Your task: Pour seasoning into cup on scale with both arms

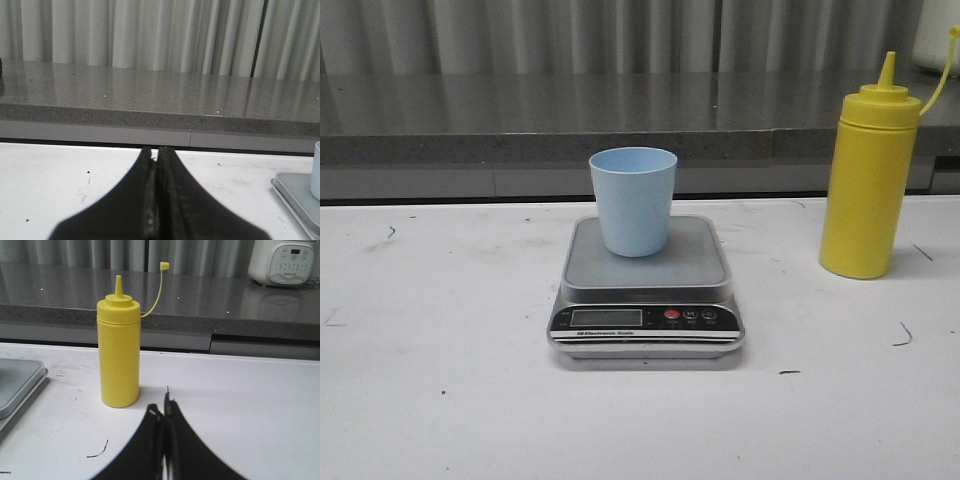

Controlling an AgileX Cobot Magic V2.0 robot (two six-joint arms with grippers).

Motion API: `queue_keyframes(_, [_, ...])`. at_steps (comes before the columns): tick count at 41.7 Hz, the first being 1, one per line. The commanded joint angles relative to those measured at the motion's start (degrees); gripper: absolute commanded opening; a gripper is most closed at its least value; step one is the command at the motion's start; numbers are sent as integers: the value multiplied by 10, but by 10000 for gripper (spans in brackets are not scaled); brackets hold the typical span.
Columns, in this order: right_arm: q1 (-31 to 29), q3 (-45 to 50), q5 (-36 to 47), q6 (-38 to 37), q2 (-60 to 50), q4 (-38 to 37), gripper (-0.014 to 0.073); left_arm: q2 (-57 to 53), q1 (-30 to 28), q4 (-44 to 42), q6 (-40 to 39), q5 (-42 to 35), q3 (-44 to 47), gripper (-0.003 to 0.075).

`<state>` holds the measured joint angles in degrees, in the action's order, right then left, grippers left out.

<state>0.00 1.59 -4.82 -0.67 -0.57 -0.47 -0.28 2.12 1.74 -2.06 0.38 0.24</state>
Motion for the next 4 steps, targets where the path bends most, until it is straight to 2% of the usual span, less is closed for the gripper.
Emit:
queue_keyframes(1, [-2,-4,52,7,-10,-2,-69,-9,5,5,0,-49,14,-20])
queue_keyframes(4, [-2,-4,52,7,-10,-2,-69,-9,5,5,0,-49,14,-20])
